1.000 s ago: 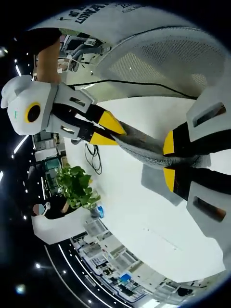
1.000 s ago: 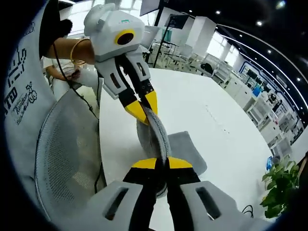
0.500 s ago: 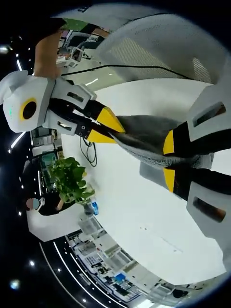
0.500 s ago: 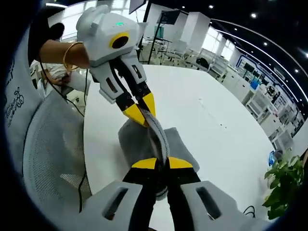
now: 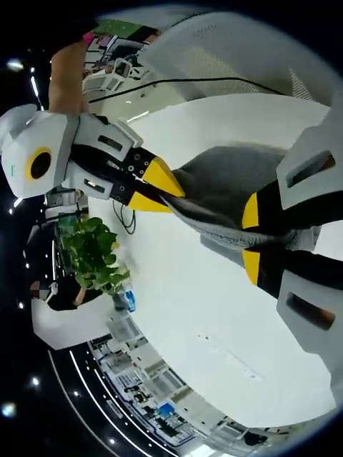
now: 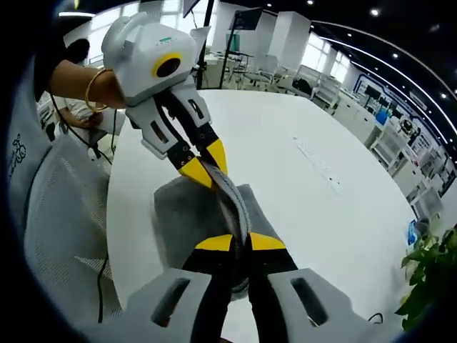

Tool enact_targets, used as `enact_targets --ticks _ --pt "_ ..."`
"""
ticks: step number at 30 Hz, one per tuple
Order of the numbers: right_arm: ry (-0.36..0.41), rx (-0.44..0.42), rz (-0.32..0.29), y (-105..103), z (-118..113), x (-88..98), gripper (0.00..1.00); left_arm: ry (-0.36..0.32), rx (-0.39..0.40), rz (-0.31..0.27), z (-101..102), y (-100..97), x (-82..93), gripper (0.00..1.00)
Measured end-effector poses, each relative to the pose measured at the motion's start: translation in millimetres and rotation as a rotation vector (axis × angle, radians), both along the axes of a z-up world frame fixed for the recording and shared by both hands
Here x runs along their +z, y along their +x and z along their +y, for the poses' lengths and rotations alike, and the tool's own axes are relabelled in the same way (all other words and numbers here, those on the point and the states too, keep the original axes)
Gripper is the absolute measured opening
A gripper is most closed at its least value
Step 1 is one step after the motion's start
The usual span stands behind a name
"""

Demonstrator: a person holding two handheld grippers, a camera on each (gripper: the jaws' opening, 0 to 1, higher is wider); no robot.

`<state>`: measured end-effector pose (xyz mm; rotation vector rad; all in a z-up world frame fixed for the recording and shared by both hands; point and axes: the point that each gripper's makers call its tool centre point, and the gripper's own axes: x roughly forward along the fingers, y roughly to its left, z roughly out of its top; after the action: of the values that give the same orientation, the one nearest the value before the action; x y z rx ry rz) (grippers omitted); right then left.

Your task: Fold the towel on the table until its edges align and the towel forms a compact rectangular stack.

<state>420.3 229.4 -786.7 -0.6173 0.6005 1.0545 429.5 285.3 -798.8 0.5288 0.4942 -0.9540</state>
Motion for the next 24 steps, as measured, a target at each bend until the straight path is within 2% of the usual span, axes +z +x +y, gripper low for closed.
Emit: enact_targets --ticks 6,13,15,17,24 --pt "0.007 -0.009 0.024 15 -3 -15.0 0.05 0.000 0.011 0.017 -2 12.3 -13.6 0.09" --pt "0.002 -0.014 0.066 28 -2 -42.8 0.06 0.018 0.052 0.112 0 23.7 -46.1 0.11" --pt "0.001 -0.022 0.084 32 -2 -51.4 0.06 0.015 0.077 0.148 3 26.1 -55.3 0.11" --pt "0.005 -0.031 0.101 36 0 -58.1 0.07 -0.002 0.114 0.216 5 25.2 -63.2 0.11" --pt "0.026 -0.087 0.138 47 -3 -74.8 0.08 -0.044 0.175 0.258 11 39.4 -74.8 0.16"
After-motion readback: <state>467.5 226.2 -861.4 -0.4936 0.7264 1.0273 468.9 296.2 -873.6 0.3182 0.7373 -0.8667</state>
